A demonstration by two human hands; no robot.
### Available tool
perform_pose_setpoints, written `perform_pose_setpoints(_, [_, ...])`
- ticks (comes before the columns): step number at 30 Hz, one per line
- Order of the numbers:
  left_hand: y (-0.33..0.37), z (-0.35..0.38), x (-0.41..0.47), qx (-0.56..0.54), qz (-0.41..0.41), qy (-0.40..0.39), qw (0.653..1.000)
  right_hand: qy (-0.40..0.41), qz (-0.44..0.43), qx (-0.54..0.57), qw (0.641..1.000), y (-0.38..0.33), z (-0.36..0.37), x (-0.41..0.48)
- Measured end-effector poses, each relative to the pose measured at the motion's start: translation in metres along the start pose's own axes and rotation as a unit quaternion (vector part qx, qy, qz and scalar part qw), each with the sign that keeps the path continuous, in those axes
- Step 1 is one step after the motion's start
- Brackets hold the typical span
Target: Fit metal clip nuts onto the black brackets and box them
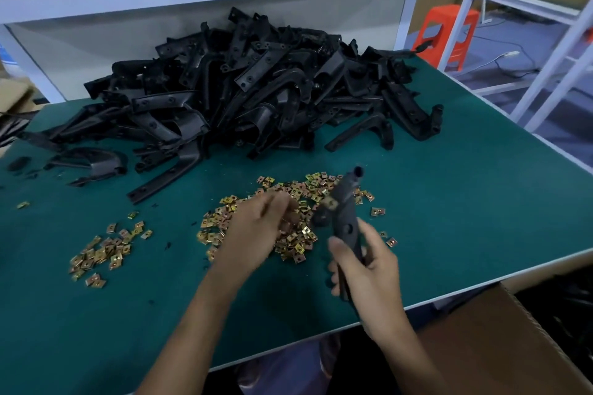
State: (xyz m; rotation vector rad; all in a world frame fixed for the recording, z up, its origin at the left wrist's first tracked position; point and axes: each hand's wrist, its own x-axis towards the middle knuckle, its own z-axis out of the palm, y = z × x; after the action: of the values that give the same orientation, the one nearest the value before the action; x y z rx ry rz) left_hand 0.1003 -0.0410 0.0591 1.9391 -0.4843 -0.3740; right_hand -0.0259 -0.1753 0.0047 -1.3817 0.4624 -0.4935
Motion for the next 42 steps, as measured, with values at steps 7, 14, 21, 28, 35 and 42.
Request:
perform_pose_setpoints(7, [-0.019, 0.053, 0.023, 0.395, 0.141, 0.017, 0.908, 0.057, 0.015, 0.072, 0.996, -0.001, -0.005, 0.005])
perform_pose_setpoints(14, [-0.013, 0.065, 0.044, 0.414, 0.162, 0.014, 0.896, 0.037, 0.017, 0.061, 0.997, -0.001, -0.004, 0.005])
perform_pose_setpoints(21, [-0.020, 0.058, 0.039, 0.341, 0.107, 0.026, 0.933, 0.020, 0.022, 0.050, 0.998, -0.004, -0.004, 0.004])
perform_pose_setpoints(28, [0.001, 0.022, 0.014, -0.015, 0.031, 0.030, 0.999, -0.031, 0.000, -0.014, 0.999, -0.004, -0.004, -0.001])
perform_pose_setpoints(35, [0.023, 0.001, -0.010, -0.301, -0.041, 0.053, 0.951, -0.050, -0.044, -0.127, 0.990, 0.001, 0.000, -0.003])
perform_pose_setpoints(42, [0.028, -0.004, -0.017, -0.344, -0.056, 0.067, 0.935, -0.060, -0.081, -0.190, 0.977, 0.001, 0.001, -0.002])
